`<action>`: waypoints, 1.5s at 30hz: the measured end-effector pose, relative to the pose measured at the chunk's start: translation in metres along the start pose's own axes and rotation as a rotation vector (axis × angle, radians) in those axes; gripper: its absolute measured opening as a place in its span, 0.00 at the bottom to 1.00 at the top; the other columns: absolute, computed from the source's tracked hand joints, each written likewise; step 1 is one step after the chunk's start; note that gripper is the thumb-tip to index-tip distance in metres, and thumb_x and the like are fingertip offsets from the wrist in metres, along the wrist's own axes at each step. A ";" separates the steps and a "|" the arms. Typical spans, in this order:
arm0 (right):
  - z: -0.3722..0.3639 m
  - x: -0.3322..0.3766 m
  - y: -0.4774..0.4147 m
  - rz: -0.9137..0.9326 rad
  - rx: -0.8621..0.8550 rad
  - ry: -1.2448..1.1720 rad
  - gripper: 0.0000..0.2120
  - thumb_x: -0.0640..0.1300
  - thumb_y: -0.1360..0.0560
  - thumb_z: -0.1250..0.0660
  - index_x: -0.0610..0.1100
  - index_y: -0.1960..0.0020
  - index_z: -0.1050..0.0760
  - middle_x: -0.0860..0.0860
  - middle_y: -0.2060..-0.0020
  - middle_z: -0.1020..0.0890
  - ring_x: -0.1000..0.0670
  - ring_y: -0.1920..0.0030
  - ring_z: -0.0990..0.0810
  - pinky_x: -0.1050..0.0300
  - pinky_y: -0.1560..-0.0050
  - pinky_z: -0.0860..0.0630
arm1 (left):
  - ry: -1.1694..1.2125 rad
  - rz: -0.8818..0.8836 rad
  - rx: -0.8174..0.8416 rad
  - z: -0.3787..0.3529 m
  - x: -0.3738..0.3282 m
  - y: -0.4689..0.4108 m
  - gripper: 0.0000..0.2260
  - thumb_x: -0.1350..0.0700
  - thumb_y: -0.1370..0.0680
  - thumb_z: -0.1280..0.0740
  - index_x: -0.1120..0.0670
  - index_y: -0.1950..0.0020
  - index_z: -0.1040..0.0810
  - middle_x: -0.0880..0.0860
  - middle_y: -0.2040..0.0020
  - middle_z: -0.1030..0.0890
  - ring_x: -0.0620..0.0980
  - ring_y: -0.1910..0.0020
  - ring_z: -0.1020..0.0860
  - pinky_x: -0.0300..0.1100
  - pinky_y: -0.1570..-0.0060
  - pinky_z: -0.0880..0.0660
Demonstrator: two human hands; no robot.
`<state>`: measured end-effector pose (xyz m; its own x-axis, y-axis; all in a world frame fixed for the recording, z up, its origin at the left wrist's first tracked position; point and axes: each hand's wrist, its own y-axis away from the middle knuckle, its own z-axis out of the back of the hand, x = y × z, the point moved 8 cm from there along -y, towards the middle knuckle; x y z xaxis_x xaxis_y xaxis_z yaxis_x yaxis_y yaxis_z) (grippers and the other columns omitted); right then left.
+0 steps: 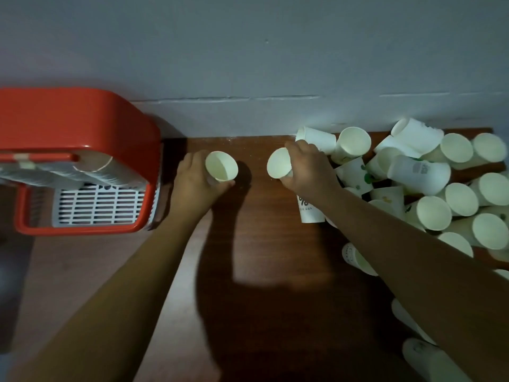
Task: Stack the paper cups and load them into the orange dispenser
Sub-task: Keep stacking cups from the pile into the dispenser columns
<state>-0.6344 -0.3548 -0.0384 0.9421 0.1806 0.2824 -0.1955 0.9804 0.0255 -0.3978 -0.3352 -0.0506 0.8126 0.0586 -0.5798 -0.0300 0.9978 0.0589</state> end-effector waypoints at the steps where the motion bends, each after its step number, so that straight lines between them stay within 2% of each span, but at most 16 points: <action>1: 0.008 0.005 0.002 -0.023 -0.039 -0.130 0.27 0.47 0.32 0.25 0.39 0.37 0.28 0.43 0.45 0.23 0.43 0.47 0.24 0.49 0.50 0.27 | 0.078 0.031 -0.021 0.008 0.001 0.007 0.35 0.48 0.34 0.19 0.54 0.31 0.28 0.54 0.35 0.26 0.54 0.36 0.28 0.45 0.43 0.29; 3: 0.019 0.018 0.007 -0.064 -0.057 -0.361 0.27 0.48 0.33 0.24 0.42 0.37 0.27 0.45 0.44 0.24 0.47 0.46 0.25 0.50 0.46 0.25 | 0.194 0.069 -0.058 0.024 0.005 0.022 0.34 0.48 0.33 0.19 0.53 0.31 0.29 0.52 0.34 0.26 0.51 0.36 0.27 0.45 0.41 0.28; 6: 0.022 0.044 0.018 -0.132 0.006 -0.515 0.29 0.48 0.32 0.23 0.45 0.35 0.28 0.49 0.41 0.26 0.50 0.43 0.26 0.50 0.39 0.26 | 0.285 0.106 -0.123 0.051 0.020 0.043 0.34 0.47 0.32 0.20 0.52 0.30 0.28 0.51 0.35 0.26 0.50 0.37 0.26 0.50 0.38 0.25; 10: 0.015 0.090 0.043 -0.191 0.117 -0.623 0.36 0.50 0.31 0.23 0.44 0.27 0.33 0.51 0.36 0.30 0.52 0.39 0.28 0.57 0.37 0.29 | 0.371 0.154 -0.134 0.086 0.048 0.076 0.31 0.47 0.30 0.21 0.48 0.31 0.28 0.46 0.37 0.27 0.48 0.39 0.25 0.51 0.46 0.20; 14: 0.001 0.145 0.066 -0.193 0.188 -0.677 0.31 0.50 0.31 0.23 0.47 0.32 0.29 0.54 0.40 0.30 0.53 0.41 0.26 0.58 0.42 0.26 | 0.394 0.169 -0.170 0.123 0.087 0.114 0.28 0.52 0.30 0.21 0.47 0.33 0.28 0.46 0.37 0.26 0.43 0.40 0.25 0.38 0.47 0.23; 17: -0.007 0.191 0.075 -0.197 0.202 -0.709 0.30 0.49 0.33 0.22 0.49 0.35 0.30 0.55 0.42 0.30 0.54 0.43 0.26 0.61 0.47 0.27 | 0.415 0.243 -0.185 0.153 0.135 0.140 0.31 0.52 0.29 0.21 0.52 0.30 0.29 0.51 0.34 0.26 0.47 0.39 0.25 0.41 0.44 0.23; 19: -0.013 0.223 0.076 -0.195 0.191 -0.728 0.29 0.48 0.34 0.21 0.49 0.37 0.30 0.54 0.42 0.30 0.54 0.43 0.26 0.61 0.46 0.26 | 0.427 0.265 -0.195 0.176 0.165 0.151 0.31 0.50 0.29 0.21 0.52 0.30 0.29 0.51 0.34 0.26 0.44 0.41 0.24 0.40 0.44 0.23; 21: -0.020 0.255 0.075 -0.192 0.188 -0.757 0.29 0.47 0.34 0.21 0.49 0.38 0.29 0.54 0.43 0.28 0.54 0.44 0.26 0.59 0.45 0.25 | 0.459 0.283 -0.221 0.203 0.195 0.155 0.32 0.52 0.29 0.21 0.51 0.29 0.30 0.48 0.33 0.27 0.39 0.43 0.24 0.31 0.48 0.25; 23: -0.028 0.286 0.072 -0.196 0.182 -0.793 0.28 0.45 0.35 0.20 0.48 0.39 0.29 0.54 0.44 0.27 0.54 0.44 0.25 0.56 0.44 0.24 | 0.466 0.260 -0.244 0.226 0.218 0.150 0.30 0.52 0.29 0.22 0.49 0.30 0.30 0.48 0.34 0.28 0.39 0.43 0.24 0.25 0.52 0.28; 26: -0.041 0.323 0.065 -0.210 0.155 -0.832 0.30 0.44 0.35 0.20 0.47 0.38 0.29 0.54 0.44 0.26 0.54 0.43 0.24 0.56 0.43 0.24 | 0.430 0.239 -0.232 0.243 0.251 0.132 0.30 0.46 0.32 0.22 0.48 0.33 0.28 0.50 0.35 0.27 0.44 0.42 0.24 0.29 0.51 0.27; 31: -0.057 0.351 0.056 -0.221 0.072 -0.835 0.30 0.43 0.35 0.20 0.47 0.37 0.28 0.53 0.41 0.25 0.59 0.47 0.23 0.61 0.48 0.21 | 0.343 0.183 -0.145 0.237 0.286 0.088 0.30 0.46 0.32 0.21 0.50 0.34 0.26 0.50 0.40 0.26 0.49 0.40 0.25 0.50 0.45 0.21; 33: -0.060 0.355 0.050 -0.250 0.061 -0.810 0.29 0.44 0.35 0.20 0.48 0.38 0.29 0.53 0.42 0.24 0.62 0.48 0.24 0.67 0.52 0.23 | 0.328 0.133 -0.125 0.232 0.285 0.073 0.29 0.47 0.31 0.21 0.51 0.34 0.26 0.48 0.42 0.26 0.51 0.39 0.27 0.51 0.44 0.23; 36: -0.062 0.357 0.043 -0.280 0.071 -0.792 0.24 0.44 0.33 0.21 0.54 0.44 0.30 0.56 0.46 0.24 0.67 0.51 0.25 0.74 0.57 0.28 | 0.291 0.100 -0.080 0.221 0.283 0.060 0.28 0.49 0.31 0.21 0.53 0.35 0.27 0.52 0.41 0.28 0.50 0.40 0.29 0.44 0.47 0.27; 37: -0.063 0.357 0.041 -0.288 0.064 -0.790 0.23 0.45 0.33 0.21 0.55 0.45 0.30 0.57 0.47 0.24 0.67 0.51 0.25 0.74 0.58 0.28 | 0.250 0.087 -0.048 0.216 0.284 0.057 0.29 0.49 0.31 0.22 0.54 0.34 0.27 0.54 0.40 0.27 0.51 0.40 0.29 0.43 0.47 0.28; 41: -0.068 0.356 0.037 -0.319 0.030 -0.767 0.28 0.47 0.34 0.22 0.48 0.38 0.29 0.54 0.42 0.25 0.59 0.46 0.24 0.70 0.55 0.29 | -0.033 0.075 0.014 0.199 0.297 0.055 0.35 0.45 0.33 0.24 0.56 0.30 0.29 0.59 0.36 0.25 0.63 0.39 0.27 0.56 0.42 0.29; 45: -0.074 0.365 0.027 -0.309 0.019 -0.756 0.30 0.48 0.36 0.21 0.48 0.38 0.29 0.53 0.42 0.24 0.60 0.47 0.24 0.68 0.53 0.26 | -0.092 0.093 0.010 0.197 0.309 0.054 0.35 0.43 0.32 0.23 0.56 0.29 0.28 0.59 0.38 0.25 0.63 0.39 0.28 0.56 0.42 0.31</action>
<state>-0.2755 -0.2567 -0.0057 0.5170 -0.2065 0.8307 0.0321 0.9744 0.2223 -0.0337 -0.2695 -0.0663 0.8568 0.1474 -0.4942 -0.1021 0.9878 0.1175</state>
